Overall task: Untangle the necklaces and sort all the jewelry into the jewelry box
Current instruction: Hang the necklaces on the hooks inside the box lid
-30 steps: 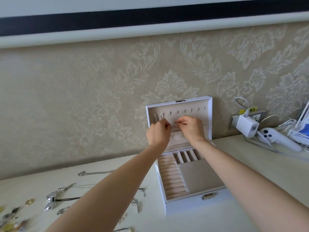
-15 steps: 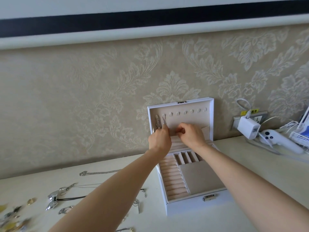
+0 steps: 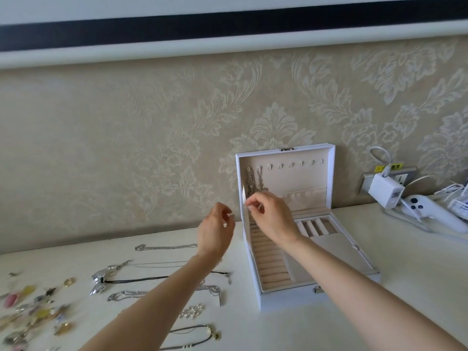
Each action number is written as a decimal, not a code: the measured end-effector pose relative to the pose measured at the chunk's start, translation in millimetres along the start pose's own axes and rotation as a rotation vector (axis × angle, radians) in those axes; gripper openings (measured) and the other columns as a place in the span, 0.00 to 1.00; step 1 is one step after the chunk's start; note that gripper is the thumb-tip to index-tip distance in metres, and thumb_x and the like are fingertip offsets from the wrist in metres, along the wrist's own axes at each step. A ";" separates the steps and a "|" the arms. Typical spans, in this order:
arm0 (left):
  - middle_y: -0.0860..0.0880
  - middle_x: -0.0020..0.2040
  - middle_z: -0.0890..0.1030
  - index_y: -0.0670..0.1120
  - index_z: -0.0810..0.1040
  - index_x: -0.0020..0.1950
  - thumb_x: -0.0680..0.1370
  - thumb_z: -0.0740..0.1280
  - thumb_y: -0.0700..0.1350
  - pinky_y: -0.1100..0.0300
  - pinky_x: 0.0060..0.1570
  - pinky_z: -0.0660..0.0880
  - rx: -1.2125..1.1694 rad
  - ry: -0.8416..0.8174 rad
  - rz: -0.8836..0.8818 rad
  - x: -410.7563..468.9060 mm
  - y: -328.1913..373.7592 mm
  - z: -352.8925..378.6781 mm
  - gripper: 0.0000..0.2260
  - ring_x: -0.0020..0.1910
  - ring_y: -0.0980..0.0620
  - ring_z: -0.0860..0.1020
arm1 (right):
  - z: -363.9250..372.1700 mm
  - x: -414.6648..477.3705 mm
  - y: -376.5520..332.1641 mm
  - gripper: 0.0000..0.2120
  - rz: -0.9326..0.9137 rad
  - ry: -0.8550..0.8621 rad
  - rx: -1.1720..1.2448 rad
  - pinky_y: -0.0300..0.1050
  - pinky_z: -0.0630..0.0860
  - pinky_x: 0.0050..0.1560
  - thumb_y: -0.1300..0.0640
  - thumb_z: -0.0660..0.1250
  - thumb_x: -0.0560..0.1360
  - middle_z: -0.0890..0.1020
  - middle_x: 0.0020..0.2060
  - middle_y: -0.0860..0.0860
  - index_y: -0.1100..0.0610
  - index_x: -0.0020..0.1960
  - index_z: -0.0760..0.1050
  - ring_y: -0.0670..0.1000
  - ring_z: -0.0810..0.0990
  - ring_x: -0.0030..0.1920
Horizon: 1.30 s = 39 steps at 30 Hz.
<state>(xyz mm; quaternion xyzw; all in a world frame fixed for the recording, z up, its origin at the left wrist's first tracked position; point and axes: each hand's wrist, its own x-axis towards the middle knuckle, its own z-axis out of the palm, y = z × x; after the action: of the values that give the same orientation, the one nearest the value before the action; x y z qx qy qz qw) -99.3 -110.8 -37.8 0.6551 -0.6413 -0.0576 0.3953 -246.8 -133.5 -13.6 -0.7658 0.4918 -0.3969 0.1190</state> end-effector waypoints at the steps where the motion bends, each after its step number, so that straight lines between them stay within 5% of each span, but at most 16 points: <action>1: 0.48 0.46 0.81 0.44 0.74 0.51 0.77 0.64 0.43 0.57 0.38 0.70 0.015 -0.001 -0.043 0.9 -11.7 -2.3 0.04 0.43 0.46 0.79 | 5.1 -0.7 -5.2 0.06 -0.027 -0.017 0.014 0.40 0.73 0.44 0.62 0.64 0.75 0.80 0.45 0.47 0.56 0.48 0.79 0.44 0.75 0.39; 10: 0.50 0.56 0.75 0.50 0.74 0.56 0.73 0.71 0.52 0.56 0.49 0.71 0.320 -0.404 -0.325 7.3 -100.8 -14.8 0.15 0.58 0.50 0.72 | 59.2 -5.7 -27.5 0.06 -0.107 -0.223 0.051 0.40 0.72 0.44 0.62 0.64 0.75 0.82 0.46 0.49 0.58 0.47 0.79 0.44 0.74 0.40; 16: 0.47 0.54 0.73 0.50 0.72 0.44 0.75 0.69 0.48 0.56 0.47 0.70 0.290 -0.374 -0.292 5.5 -104.7 -6.0 0.06 0.57 0.48 0.72 | 65.9 -12.2 -21.8 0.06 -0.056 -0.267 0.030 0.43 0.73 0.44 0.61 0.63 0.76 0.81 0.47 0.48 0.56 0.48 0.79 0.46 0.76 0.41; 20: 0.48 0.55 0.74 0.49 0.74 0.48 0.78 0.65 0.48 0.58 0.49 0.68 0.353 -0.376 -0.204 5.6 -103.0 -5.9 0.04 0.59 0.49 0.70 | 68.3 -13.4 -16.3 0.06 -0.048 -0.284 0.034 0.40 0.73 0.44 0.62 0.64 0.75 0.82 0.46 0.51 0.58 0.48 0.80 0.45 0.74 0.40; 25: 0.55 0.36 0.81 0.50 0.68 0.39 0.76 0.67 0.40 0.54 0.40 0.69 -0.132 -0.292 -0.205 8.1 -88.0 -11.9 0.10 0.42 0.45 0.77 | 69.5 -11.2 -15.7 0.18 0.064 -0.321 0.164 0.42 0.75 0.51 0.71 0.61 0.71 0.81 0.51 0.52 0.58 0.57 0.77 0.48 0.78 0.43; 29: 0.45 0.39 0.83 0.43 0.75 0.42 0.71 0.71 0.33 0.57 0.45 0.74 -0.528 -0.241 -0.171 11.1 -62.3 -24.3 0.07 0.42 0.47 0.82 | 69.2 -8.8 -24.9 0.30 0.231 -0.433 0.404 0.41 0.73 0.55 0.72 0.63 0.69 0.78 0.57 0.51 0.54 0.68 0.66 0.47 0.77 0.52; 33: 0.48 0.39 0.81 0.38 0.78 0.47 0.71 0.71 0.32 0.65 0.41 0.75 -0.664 -0.263 -0.180 16.1 -37.8 -29.4 0.07 0.40 0.54 0.79 | 63.9 -3.4 -28.2 0.21 0.401 -0.370 0.752 0.39 0.78 0.47 0.73 0.66 0.71 0.81 0.43 0.55 0.58 0.60 0.70 0.47 0.81 0.42; 39: 0.49 0.39 0.83 0.44 0.79 0.42 0.70 0.71 0.34 0.63 0.43 0.75 -0.613 -0.209 -0.150 24.2 -15.5 -28.3 0.07 0.40 0.55 0.80 | 52.8 -0.9 -24.5 0.12 0.388 -0.133 0.647 0.37 0.77 0.33 0.72 0.63 0.74 0.80 0.33 0.53 0.55 0.43 0.75 0.44 0.81 0.31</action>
<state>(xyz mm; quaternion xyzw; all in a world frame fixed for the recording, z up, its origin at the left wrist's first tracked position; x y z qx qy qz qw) -66.3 -121.8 -17.3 0.5414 -0.5812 -0.3437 0.5010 -192.6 -131.8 -34.7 -0.6056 0.4681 -0.4511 0.4591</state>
